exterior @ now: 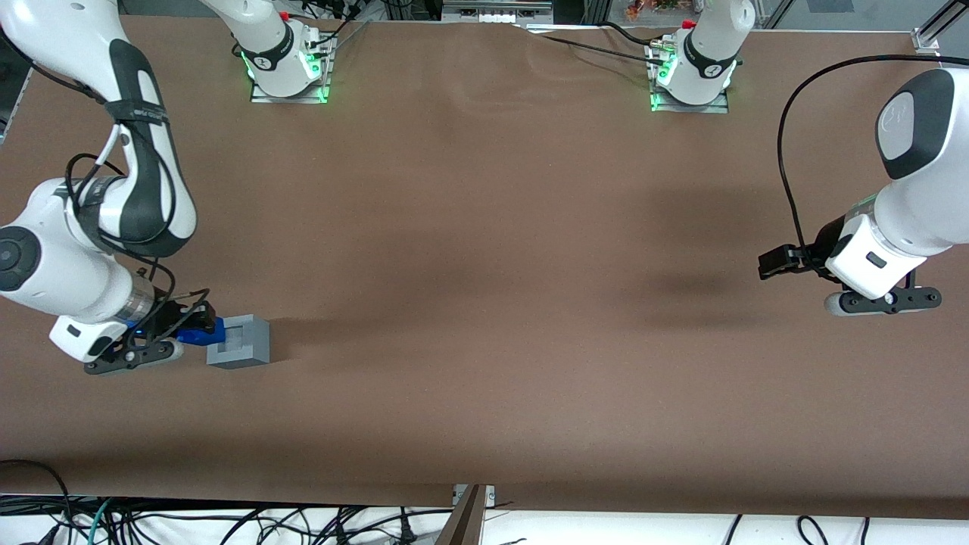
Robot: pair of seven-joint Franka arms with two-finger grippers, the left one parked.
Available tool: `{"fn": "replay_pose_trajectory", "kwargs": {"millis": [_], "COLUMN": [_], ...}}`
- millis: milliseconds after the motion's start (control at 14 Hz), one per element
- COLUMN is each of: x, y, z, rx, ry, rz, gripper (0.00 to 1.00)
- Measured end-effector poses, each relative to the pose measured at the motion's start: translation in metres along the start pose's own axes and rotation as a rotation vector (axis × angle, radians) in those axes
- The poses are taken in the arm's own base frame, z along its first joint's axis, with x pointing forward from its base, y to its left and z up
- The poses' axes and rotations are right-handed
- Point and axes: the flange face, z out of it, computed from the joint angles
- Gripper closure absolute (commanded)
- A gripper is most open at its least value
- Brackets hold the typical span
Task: Insert blue part into gray base with right arm
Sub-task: 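Carry the blue block with the right gripper above the gray base, then lower the blue block into the gray base's square hole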
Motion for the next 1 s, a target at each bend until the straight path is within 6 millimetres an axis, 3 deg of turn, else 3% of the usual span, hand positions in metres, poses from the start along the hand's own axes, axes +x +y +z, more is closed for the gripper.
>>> {"fn": "replay_pose_trajectory", "kwargs": {"millis": [286, 1000], "x": [-0.009, -0.004], "y": [0.004, -0.009], "z": [0.023, 0.039], "rx": [0.007, 0.003], "ry": [-0.014, 0.009], "rz": [0.015, 0.029], "gripper": [0.80, 0.80]}}
